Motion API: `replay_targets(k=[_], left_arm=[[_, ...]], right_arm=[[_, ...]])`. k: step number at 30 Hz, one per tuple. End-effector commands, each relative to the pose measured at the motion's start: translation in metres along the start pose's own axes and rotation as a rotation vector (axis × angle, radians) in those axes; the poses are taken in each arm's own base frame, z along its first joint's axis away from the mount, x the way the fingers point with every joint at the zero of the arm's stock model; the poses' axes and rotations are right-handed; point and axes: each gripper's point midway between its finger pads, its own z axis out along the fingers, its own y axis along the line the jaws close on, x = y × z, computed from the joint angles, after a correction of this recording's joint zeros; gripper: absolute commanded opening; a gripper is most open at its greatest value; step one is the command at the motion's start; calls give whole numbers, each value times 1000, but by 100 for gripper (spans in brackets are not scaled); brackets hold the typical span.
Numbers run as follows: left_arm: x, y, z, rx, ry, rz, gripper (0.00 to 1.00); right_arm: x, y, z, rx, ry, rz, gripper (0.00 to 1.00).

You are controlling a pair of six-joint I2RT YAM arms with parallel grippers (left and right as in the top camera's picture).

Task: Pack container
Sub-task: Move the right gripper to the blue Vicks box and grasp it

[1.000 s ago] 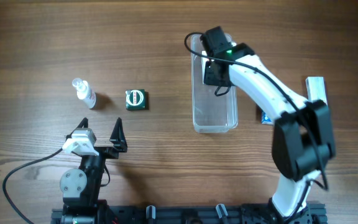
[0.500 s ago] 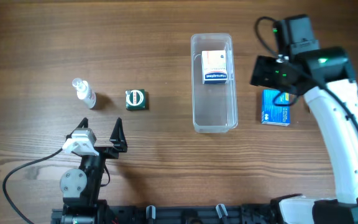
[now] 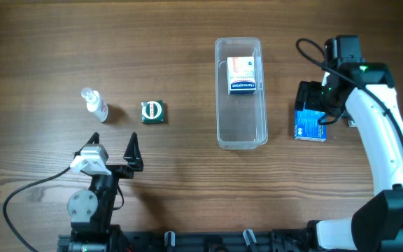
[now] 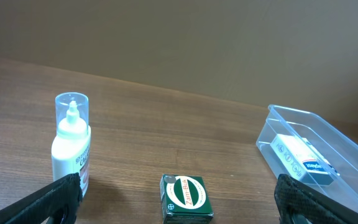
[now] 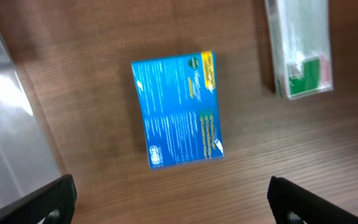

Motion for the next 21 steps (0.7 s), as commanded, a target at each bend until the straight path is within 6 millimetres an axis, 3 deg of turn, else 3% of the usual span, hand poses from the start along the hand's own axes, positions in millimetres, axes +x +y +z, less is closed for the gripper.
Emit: replay_targets(k=[1, 7, 17, 21], left_arm=[[2, 0, 0, 8, 4, 12, 100], [2, 0, 0, 8, 4, 12, 100], [2, 0, 0, 8, 4, 12, 100], [2, 0, 0, 8, 4, 12, 100]], right_arm=[[11, 11, 24, -53, 25, -27, 100], [19, 16, 57, -67, 44, -29, 100], [25, -19, 88, 19, 132, 1, 99], [31, -7, 97, -49, 169, -37, 99]])
